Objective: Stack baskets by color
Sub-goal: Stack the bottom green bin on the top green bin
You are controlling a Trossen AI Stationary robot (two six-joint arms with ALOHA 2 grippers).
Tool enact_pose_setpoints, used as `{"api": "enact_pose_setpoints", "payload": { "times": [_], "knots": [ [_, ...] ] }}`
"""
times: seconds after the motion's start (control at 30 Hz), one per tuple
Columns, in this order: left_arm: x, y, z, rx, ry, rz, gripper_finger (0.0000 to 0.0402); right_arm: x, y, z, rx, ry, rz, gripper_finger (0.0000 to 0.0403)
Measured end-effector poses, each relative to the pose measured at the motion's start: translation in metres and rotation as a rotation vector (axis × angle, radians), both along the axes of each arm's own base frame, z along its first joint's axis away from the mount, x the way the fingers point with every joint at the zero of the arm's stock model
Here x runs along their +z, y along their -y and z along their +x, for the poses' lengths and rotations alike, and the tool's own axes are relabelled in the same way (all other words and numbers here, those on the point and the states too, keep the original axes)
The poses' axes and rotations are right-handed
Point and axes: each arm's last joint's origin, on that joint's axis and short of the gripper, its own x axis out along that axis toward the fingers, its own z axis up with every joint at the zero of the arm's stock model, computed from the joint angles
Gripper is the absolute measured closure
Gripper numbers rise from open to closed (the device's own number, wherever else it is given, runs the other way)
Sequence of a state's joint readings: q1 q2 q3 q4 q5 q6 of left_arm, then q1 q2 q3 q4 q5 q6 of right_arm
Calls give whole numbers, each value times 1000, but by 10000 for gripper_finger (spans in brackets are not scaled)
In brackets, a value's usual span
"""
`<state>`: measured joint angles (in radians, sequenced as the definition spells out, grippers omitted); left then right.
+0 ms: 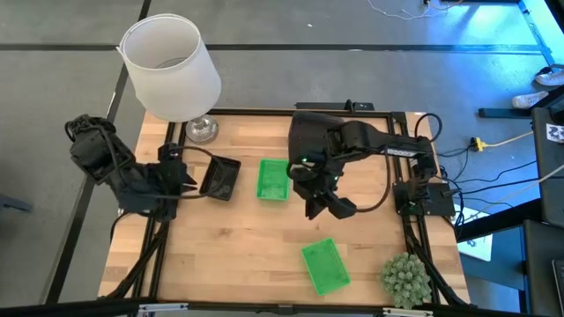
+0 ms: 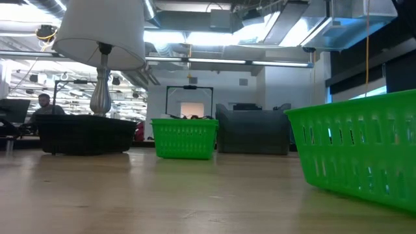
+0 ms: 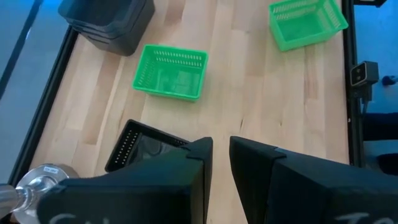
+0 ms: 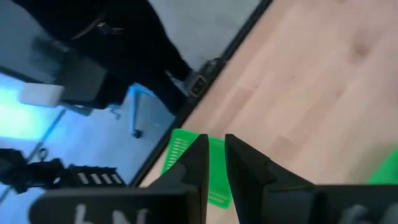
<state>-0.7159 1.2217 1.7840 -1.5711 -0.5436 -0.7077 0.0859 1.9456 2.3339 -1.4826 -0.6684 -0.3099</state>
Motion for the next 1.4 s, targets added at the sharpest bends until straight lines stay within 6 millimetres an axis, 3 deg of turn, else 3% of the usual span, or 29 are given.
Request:
{"api": "enact_pose_setpoints", "payload": {
  "times": [0.37, 0.53, 0.73, 0.97, 1.2, 1.4],
  "knots": [
    [1, 1, -1, 12, 31, 29, 355, -58, 3, 7, -42, -214, 74, 350],
    [1, 1, -1, 18, 36, 33, 355, -60, 4, -16, -54, -176, 145, 350],
    [1, 1, -1, 26, 43, 41, 355, -46, 12, -53, -165, 26, 153, 350],
    [2, 0, -1, 55, 68, 59, 355, -59, 15, -90, -246, 91, 144, 350],
    [2, -1, -1, 80, 92, 82, 355, -85, 16, -101, -305, -36, 161, 350],
    [3, -2, 0, 118, 123, 101, 355, -106, 14, -103, -224, -30, 99, 350]
  ]
}}
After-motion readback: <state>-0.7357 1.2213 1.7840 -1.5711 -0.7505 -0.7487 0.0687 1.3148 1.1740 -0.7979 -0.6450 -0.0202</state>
